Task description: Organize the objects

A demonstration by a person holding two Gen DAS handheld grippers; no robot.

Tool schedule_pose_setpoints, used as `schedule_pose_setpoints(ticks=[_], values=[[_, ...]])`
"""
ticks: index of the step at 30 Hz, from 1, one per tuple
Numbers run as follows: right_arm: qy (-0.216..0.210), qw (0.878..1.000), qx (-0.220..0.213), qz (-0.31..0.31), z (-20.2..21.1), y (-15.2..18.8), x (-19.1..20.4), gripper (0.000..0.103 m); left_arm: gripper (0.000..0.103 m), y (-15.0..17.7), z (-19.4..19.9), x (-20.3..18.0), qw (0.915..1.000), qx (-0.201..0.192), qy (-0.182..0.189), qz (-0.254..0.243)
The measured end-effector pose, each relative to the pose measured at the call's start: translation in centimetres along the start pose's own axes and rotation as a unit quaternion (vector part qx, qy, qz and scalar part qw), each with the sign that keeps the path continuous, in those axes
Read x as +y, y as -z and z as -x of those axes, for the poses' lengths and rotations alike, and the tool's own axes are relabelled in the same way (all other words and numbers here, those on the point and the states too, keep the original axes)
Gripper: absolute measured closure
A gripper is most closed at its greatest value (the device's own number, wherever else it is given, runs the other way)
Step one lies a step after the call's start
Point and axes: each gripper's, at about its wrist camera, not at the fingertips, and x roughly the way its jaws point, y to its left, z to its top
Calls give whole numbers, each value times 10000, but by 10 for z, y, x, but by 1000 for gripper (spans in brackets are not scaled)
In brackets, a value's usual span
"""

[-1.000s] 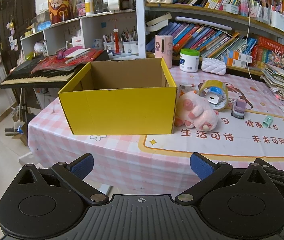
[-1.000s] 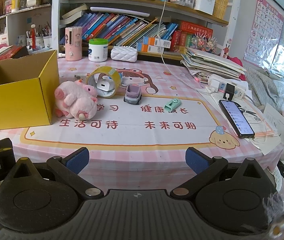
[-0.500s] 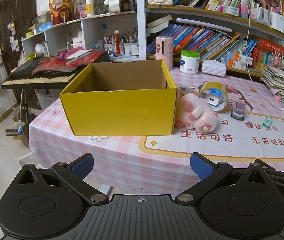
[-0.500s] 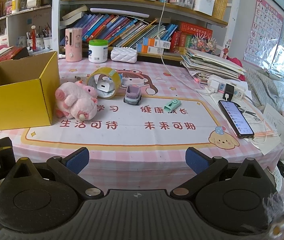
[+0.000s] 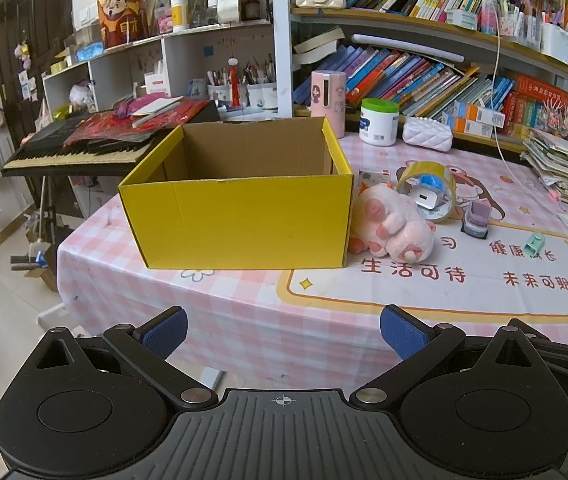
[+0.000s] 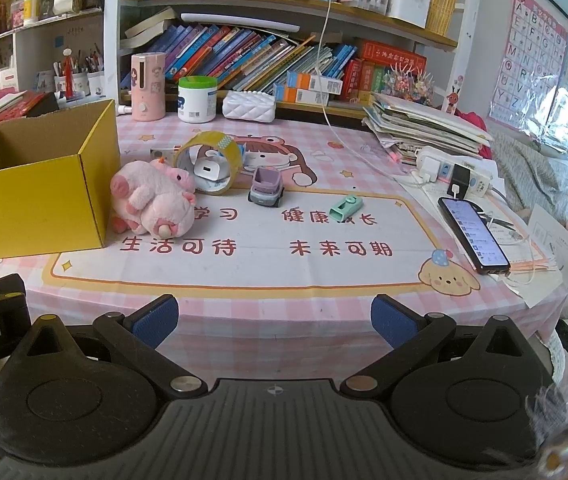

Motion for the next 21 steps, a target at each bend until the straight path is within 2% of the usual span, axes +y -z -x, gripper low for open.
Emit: schedule_pose_setpoints(ticks=[21], values=[[-13, 10000, 7, -2, 0, 3, -1, 0, 0, 0, 0, 0, 10000, 0, 0, -8]])
